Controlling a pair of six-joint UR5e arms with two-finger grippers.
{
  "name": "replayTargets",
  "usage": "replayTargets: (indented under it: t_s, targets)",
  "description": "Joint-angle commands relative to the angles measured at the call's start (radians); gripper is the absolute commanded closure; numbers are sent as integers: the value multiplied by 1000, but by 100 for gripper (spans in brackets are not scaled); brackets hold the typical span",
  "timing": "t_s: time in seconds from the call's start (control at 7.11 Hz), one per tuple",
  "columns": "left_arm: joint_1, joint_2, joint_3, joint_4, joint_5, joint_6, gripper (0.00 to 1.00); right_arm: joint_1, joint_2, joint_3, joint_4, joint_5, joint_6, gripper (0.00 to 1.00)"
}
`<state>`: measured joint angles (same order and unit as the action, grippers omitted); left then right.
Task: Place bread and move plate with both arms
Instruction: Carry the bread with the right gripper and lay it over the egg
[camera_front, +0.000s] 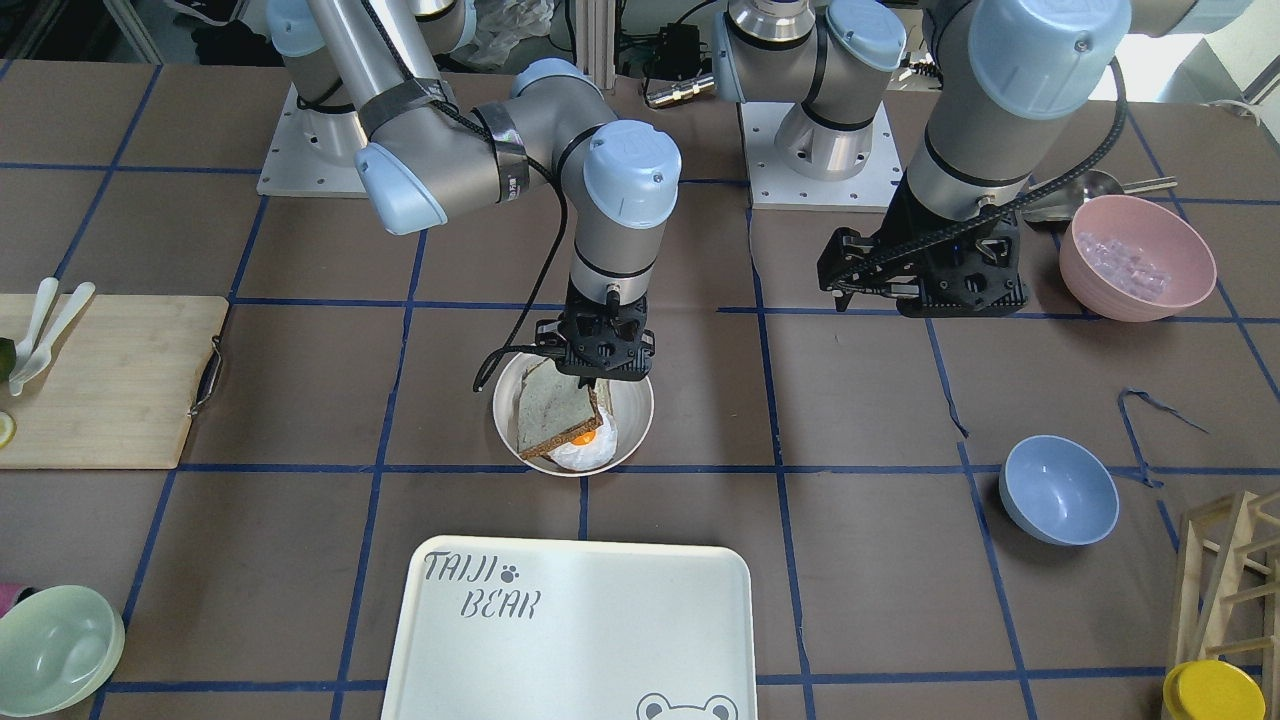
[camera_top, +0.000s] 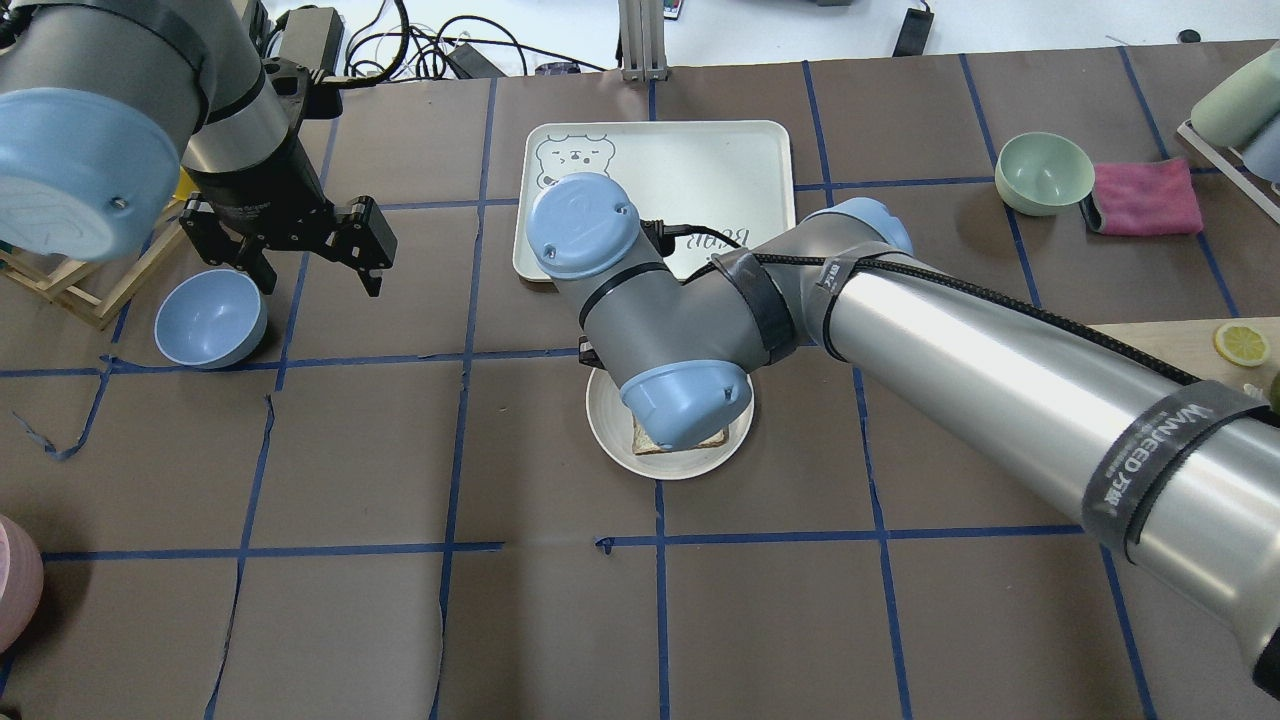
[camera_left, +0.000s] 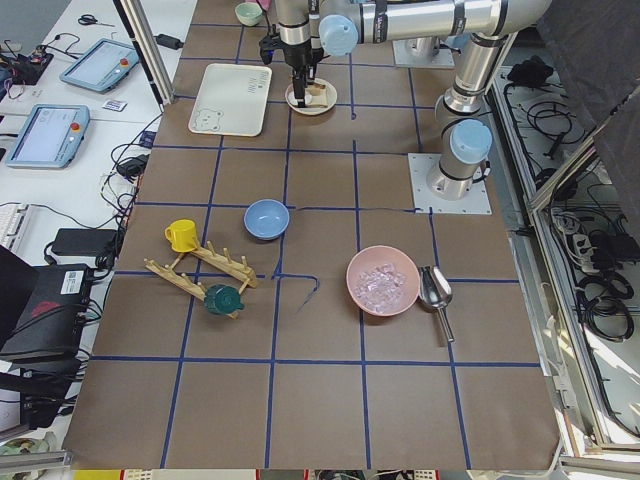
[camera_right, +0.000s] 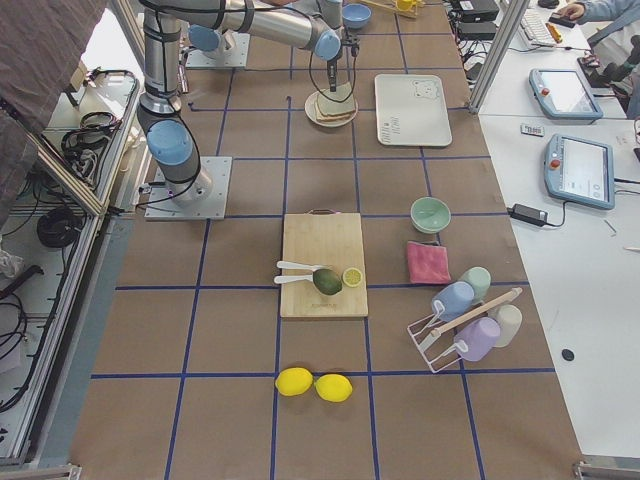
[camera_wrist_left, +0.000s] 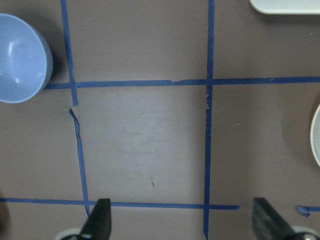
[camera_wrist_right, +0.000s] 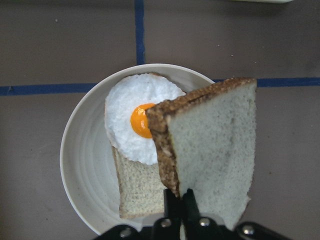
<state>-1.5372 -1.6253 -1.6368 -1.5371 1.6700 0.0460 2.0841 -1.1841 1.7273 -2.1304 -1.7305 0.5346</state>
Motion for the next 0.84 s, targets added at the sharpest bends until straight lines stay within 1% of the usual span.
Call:
replayTargets:
  t_s: [0.0,0.28,0.42,0.56,0.7]
  targets:
    - [0,-1,0,2,-3,0,0,5,9,5,-6,-1,7,100]
    - [0,-4,0,5,-3,0,0,5,12,6,-5,3,4,100]
    - [0,-10,0,5,-3,0,0,5,12,6,-6,5,7,74]
    - [0,-8,3,2,-3,0,0,4,12,2,-8,3,8,53]
    - [0,-7,5,3,-3,-2,0,4,12,0,-6,3,10,37]
